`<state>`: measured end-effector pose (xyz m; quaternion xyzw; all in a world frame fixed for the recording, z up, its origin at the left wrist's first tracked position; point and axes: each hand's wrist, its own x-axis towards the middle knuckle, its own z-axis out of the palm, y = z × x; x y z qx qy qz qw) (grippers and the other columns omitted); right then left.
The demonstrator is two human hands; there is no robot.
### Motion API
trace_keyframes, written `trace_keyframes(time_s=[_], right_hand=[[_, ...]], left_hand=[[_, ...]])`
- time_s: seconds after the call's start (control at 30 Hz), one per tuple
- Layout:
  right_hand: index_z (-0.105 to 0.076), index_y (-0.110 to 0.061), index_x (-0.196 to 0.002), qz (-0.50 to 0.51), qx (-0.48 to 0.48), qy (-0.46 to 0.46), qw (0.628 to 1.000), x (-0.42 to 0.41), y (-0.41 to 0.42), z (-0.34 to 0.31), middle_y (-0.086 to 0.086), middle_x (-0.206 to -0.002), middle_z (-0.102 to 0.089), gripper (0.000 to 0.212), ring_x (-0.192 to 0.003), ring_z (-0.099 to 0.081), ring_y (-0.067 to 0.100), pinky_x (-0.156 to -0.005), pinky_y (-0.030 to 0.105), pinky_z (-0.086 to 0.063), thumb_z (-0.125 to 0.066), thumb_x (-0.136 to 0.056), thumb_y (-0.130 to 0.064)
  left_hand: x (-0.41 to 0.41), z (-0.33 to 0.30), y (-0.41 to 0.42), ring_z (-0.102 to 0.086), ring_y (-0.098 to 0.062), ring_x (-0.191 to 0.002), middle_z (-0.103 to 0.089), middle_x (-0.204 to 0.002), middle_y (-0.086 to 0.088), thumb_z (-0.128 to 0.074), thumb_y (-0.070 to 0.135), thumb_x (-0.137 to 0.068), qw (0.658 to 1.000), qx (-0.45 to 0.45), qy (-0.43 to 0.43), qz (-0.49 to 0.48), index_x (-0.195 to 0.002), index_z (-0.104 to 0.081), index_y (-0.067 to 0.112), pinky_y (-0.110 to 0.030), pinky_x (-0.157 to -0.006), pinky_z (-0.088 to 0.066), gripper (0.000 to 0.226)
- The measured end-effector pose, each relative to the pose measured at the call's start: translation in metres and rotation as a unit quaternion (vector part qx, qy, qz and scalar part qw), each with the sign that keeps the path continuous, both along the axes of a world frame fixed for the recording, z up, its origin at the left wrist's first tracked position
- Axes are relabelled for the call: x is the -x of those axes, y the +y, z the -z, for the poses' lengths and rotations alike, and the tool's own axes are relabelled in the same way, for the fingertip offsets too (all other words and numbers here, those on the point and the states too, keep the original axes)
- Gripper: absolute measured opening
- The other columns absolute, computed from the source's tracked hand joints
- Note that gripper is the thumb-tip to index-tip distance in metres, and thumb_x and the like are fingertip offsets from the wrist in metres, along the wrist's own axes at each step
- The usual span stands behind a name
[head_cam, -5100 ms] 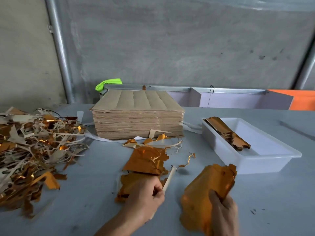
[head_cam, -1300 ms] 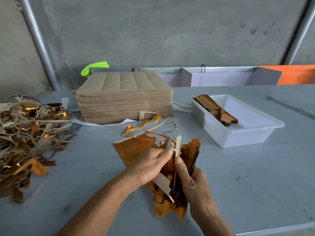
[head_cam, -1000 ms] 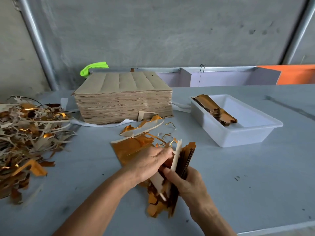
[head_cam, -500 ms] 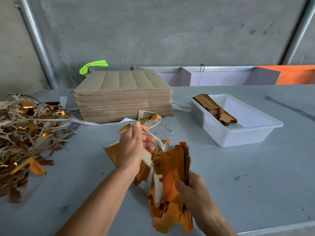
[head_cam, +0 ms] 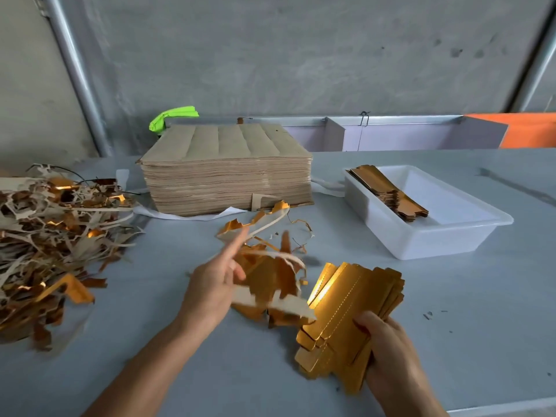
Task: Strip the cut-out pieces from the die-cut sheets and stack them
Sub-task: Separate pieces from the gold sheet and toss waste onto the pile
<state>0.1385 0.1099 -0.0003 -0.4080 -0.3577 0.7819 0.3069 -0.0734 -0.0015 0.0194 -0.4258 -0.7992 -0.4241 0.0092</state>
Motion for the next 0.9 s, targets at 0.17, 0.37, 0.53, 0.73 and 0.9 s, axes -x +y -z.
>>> trace_keyframes(time_s=[0.17, 0.37, 0.53, 0.73, 0.9], right_hand=[[-0.054, -0.013, -0.103, -0.012, -0.005, -0.013, 1.000, 0.005, -0.003, -0.001, 0.018, -0.093, -0.070, 0.011, -0.086, -0.067, 0.038, -0.064, 0.047, -0.054, -0.049, -0.095, -0.008], [-0.059, -0.015, -0.098, -0.033, -0.029, -0.025, 0.999, 0.013, -0.010, -0.005, 0.013, -0.085, -0.073, 0.009, -0.082, -0.069, 0.034, -0.069, 0.049, -0.055, -0.051, -0.095, -0.011], [-0.059, -0.014, -0.099, -0.031, -0.036, -0.030, 0.998, 0.008, -0.005, -0.007, 0.012, -0.087, -0.073, 0.013, -0.087, -0.066, 0.034, -0.066, 0.045, -0.053, -0.048, -0.095, -0.009], [-0.060, -0.003, -0.098, 0.062, -0.080, -0.092, 0.991, -0.017, 0.012, -0.008, 0.023, -0.080, -0.069, 0.013, -0.074, -0.066, 0.037, -0.066, 0.048, -0.055, -0.050, -0.091, -0.007], [-0.057, -0.008, -0.073, 0.065, -0.206, -0.168, 0.962, -0.007, 0.006, -0.017, 0.018, -0.066, -0.067, 0.019, -0.066, -0.068, 0.036, -0.053, 0.052, -0.056, -0.048, -0.089, -0.005]], left_hand=[[-0.020, 0.002, 0.005, -0.056, 0.005, -0.076, -0.058, -0.088, 0.007, -0.045, 0.008, -0.097, 0.986, 0.103, -0.071, 0.114, -0.097, -0.071, 0.014, -0.005, -0.065, -0.043, 0.027], [-0.047, -0.001, 0.022, -0.049, 0.005, -0.062, -0.045, -0.074, 0.019, -0.058, 0.071, -0.066, 0.965, 0.182, -0.123, 0.146, -0.083, -0.046, 0.032, -0.010, -0.053, -0.044, 0.045], [-0.038, 0.011, 0.023, -0.059, 0.001, -0.083, -0.063, -0.095, 0.015, -0.067, 0.036, -0.084, 0.955, 0.148, -0.211, 0.147, -0.103, -0.065, 0.021, -0.014, -0.067, -0.048, 0.024], [-0.015, 0.008, 0.016, -0.044, -0.017, -0.046, -0.053, -0.062, -0.009, -0.056, 0.013, -0.093, 0.949, -0.034, -0.310, -0.049, -0.070, -0.065, 0.010, -0.024, -0.050, -0.034, 0.024], [-0.032, -0.015, 0.022, -0.041, -0.008, -0.033, -0.045, -0.047, 0.000, -0.058, 0.019, -0.092, 0.950, -0.100, -0.295, 0.010, -0.078, -0.062, -0.002, -0.013, -0.036, -0.030, 0.026]])
